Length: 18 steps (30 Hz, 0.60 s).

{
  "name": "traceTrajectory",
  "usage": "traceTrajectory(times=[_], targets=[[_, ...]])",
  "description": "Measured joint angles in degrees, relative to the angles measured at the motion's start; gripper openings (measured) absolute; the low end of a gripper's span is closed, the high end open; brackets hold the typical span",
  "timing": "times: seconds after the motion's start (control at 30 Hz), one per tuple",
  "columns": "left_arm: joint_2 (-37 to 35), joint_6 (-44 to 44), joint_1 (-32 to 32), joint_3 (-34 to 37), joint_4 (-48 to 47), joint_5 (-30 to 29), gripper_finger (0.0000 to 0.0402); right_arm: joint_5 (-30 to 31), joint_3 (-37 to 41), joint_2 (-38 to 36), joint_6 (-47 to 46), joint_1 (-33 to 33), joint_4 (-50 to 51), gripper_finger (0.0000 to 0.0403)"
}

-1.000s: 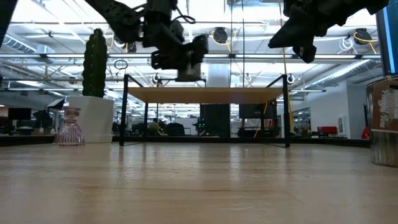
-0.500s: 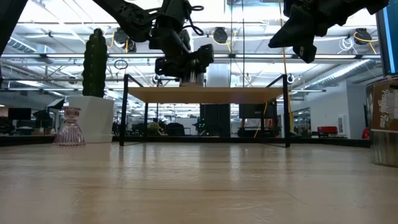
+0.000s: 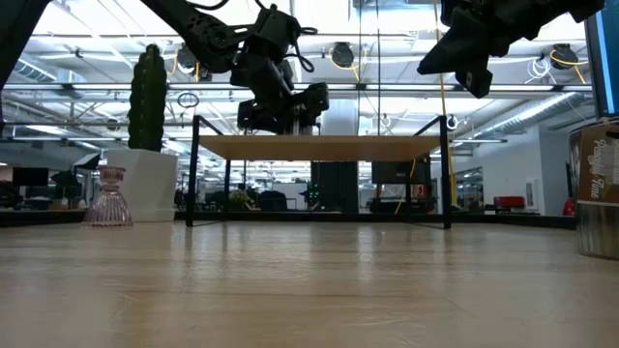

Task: Pick & Place candle stick holders
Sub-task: Put the top right silver scented candle on the shelf

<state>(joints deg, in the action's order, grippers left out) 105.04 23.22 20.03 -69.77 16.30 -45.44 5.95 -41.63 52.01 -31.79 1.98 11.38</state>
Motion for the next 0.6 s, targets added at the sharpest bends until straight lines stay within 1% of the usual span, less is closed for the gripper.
traceTrajectory(times=[0.13, 0.33, 0.4, 0.53, 0.6], targets=[[0.39, -0.4, -0.02, -0.05, -0.18, 0.47, 0.0389, -0.02, -0.01, 0.0, -0.05, 0.0, -0.01, 0.0006], [0.39, -1.32, -0.02, -0.05, -0.16, 0.91, 0.0366, -0.02, -0.02, 0.0, -0.06, 0.0, 0.0, 0.0006], [0.39, -1.7, -0.04, -0.05, -0.14, 0.97, 0.0369, -0.02, -0.04, 0.0, -0.06, 0.0, -0.02, 0.0006], [0.37, -2.89, -0.48, -0.05, -0.12, 0.92, 0.0392, -0.02, -0.04, 0.0, -0.06, 0.0, 0.0, 0.0006], [0.35, -4.16, -0.71, -0.05, -0.1, 0.93, 0.0385, -0.02, -0.04, 0.0, -0.09, 0.0, -0.02, 0.0006]])
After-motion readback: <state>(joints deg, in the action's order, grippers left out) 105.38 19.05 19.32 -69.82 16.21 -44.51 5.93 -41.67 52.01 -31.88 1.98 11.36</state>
